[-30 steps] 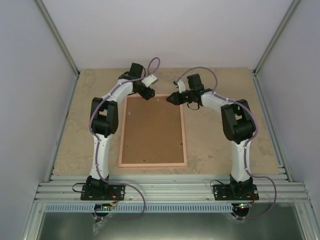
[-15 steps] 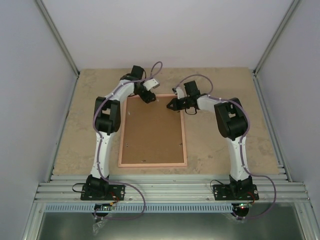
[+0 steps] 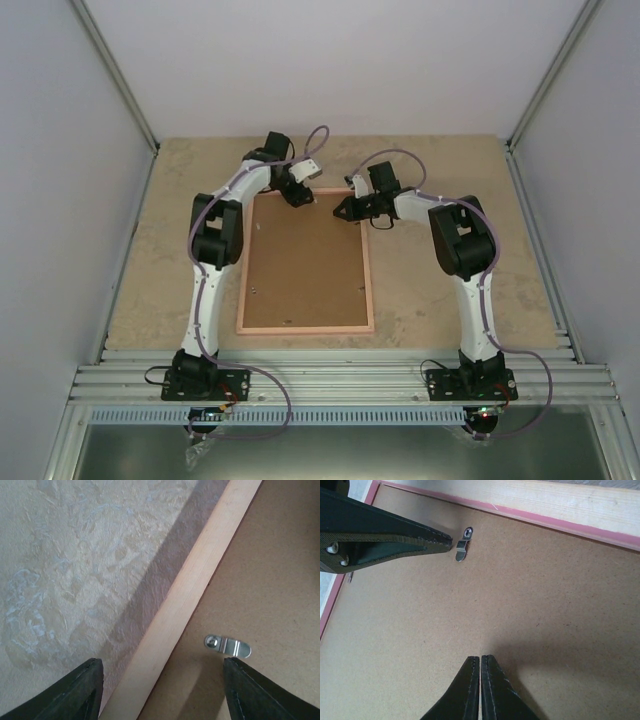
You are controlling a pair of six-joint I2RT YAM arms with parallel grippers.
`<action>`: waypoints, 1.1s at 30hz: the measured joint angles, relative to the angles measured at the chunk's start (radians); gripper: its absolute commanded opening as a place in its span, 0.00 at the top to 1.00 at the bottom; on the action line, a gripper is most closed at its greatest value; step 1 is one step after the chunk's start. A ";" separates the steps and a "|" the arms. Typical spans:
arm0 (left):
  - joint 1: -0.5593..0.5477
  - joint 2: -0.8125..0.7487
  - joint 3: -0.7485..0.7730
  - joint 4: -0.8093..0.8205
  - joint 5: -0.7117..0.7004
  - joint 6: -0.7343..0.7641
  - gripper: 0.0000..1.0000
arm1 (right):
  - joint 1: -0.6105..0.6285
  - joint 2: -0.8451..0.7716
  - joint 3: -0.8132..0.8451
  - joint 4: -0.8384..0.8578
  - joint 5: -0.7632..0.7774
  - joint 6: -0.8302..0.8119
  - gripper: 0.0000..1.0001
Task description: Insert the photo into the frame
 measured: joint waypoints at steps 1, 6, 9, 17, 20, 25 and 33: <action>-0.003 0.000 0.000 0.003 -0.005 -0.005 0.34 | 0.000 0.000 0.000 0.000 0.000 0.000 0.94; -0.030 0.003 0.007 0.018 -0.034 -0.016 0.36 | -0.002 -0.001 -0.003 0.003 -0.002 0.002 0.94; -0.042 0.009 0.018 0.021 -0.053 -0.015 0.38 | -0.007 -0.002 -0.005 0.003 -0.002 0.003 0.94; -0.062 0.032 0.060 0.025 -0.085 -0.038 0.43 | -0.014 -0.006 -0.018 0.021 -0.003 0.006 0.94; -0.068 0.033 0.061 0.027 -0.100 -0.043 0.43 | -0.014 -0.009 -0.025 0.030 0.000 0.008 0.94; -0.079 0.033 0.063 0.034 -0.132 -0.061 0.50 | -0.016 -0.011 -0.034 0.043 0.000 0.010 0.94; -0.098 0.036 0.068 0.054 -0.184 -0.108 0.58 | -0.016 -0.015 -0.040 0.049 0.006 0.014 0.94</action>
